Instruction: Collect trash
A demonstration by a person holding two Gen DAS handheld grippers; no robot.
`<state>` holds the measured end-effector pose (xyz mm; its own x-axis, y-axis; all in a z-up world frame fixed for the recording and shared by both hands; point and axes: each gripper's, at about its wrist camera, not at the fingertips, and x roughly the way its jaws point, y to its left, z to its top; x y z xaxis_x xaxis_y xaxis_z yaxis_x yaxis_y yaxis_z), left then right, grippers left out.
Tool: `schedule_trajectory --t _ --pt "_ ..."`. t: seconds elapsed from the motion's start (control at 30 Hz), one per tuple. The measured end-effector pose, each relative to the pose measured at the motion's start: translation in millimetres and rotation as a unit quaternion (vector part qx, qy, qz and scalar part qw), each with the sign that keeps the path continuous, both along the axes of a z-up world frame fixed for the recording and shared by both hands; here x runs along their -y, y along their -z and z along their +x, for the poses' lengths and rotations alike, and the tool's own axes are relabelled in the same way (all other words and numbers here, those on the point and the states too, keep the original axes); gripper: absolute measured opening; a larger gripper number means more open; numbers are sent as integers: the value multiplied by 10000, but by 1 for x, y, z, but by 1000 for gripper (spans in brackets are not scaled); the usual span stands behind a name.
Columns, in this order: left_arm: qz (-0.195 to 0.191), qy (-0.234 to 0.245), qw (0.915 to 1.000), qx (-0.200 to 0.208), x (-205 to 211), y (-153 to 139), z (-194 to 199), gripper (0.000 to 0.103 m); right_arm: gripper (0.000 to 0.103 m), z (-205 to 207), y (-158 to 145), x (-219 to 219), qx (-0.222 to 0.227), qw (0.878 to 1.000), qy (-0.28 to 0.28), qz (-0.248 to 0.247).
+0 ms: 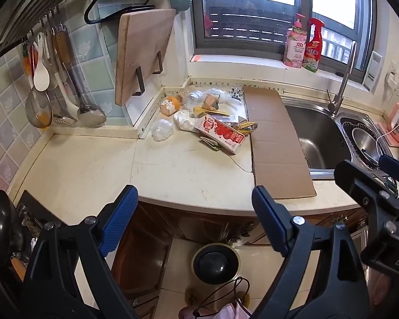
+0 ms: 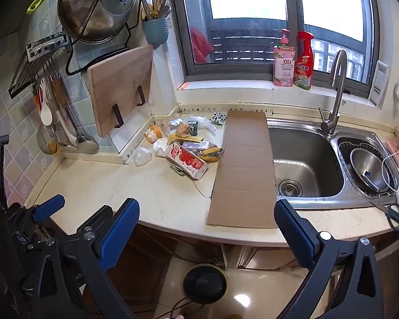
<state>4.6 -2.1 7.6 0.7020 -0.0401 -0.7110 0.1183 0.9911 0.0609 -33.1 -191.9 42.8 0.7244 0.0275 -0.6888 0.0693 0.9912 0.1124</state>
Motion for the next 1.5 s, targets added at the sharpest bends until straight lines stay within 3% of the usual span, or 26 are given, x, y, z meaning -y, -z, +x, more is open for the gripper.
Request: schedule_trajectory --t 1.3,1.5 --pt "-118 179 9996 -156 -5 -4 7 85 102 -3 -5 -5 -19 9997 250 62" --pt "-97 246 9994 -234 -17 -4 23 85 102 6 -2 -12 -63 9994 338 56"
